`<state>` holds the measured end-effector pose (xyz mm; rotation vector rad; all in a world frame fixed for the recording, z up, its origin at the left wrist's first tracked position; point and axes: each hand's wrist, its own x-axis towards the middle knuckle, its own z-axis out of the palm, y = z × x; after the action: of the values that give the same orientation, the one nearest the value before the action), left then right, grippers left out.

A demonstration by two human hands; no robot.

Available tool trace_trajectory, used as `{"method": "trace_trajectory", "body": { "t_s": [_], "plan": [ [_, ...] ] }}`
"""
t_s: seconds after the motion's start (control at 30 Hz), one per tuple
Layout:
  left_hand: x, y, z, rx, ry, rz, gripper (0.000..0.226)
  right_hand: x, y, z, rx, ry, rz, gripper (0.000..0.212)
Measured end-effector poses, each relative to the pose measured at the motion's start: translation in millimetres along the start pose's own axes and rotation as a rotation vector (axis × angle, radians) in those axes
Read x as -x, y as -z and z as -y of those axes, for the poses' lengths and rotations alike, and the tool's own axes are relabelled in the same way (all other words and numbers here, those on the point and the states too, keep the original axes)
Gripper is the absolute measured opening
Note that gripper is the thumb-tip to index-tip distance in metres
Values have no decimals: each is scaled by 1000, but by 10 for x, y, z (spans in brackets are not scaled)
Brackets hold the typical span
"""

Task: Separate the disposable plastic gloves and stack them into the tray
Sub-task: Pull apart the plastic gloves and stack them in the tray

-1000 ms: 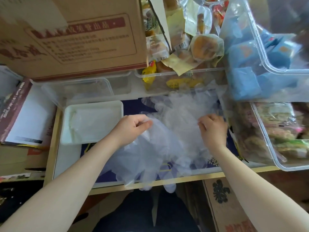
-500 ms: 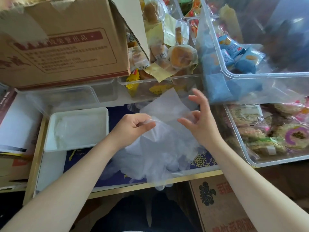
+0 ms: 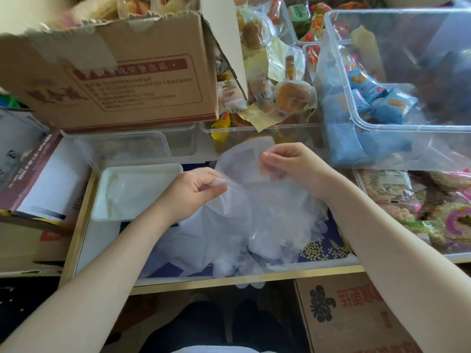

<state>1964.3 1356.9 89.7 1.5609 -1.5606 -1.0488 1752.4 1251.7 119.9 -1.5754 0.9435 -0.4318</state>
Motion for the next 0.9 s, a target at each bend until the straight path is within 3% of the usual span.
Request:
{"method": "trace_trajectory", "body": {
  "t_s": [0.13, 0.3, 0.37, 0.57, 0.67, 0.7, 0.77, 0.83, 0.9],
  "plan": [
    [140, 225, 146, 22, 178, -230, 14, -53, 49, -21, -255, -27, -121, 30],
    [212, 471, 388, 20, 444, -414, 40, -105, 47, -19, -609, -116, -193, 23],
    [190, 545, 434, 51, 469, -469, 32, -118, 37, -10, -627, -138, -146, 13],
    [45, 719, 311, 249, 520, -506, 44, 3, -75, 149, -608, -106, 139, 38],
    [-52, 768, 255, 333, 475, -476, 33, 79, -222, 268, -672, -115, 273, 33],
    [-77, 762, 238, 370, 460, -444, 28, 61, -311, 274, -675, -115, 244, 27],
    [-88, 728, 162, 450, 411, -361, 27, -28, -516, 238, -521, -118, -1, 11],
    [-60, 676, 98, 506, 373, -275, 27, -117, -692, 167, -323, -77, -243, 20],
    [-10, 629, 39, 589, 365, -195, 26, -143, -802, 122, -327, -60, -304, 27]
  ]
}}
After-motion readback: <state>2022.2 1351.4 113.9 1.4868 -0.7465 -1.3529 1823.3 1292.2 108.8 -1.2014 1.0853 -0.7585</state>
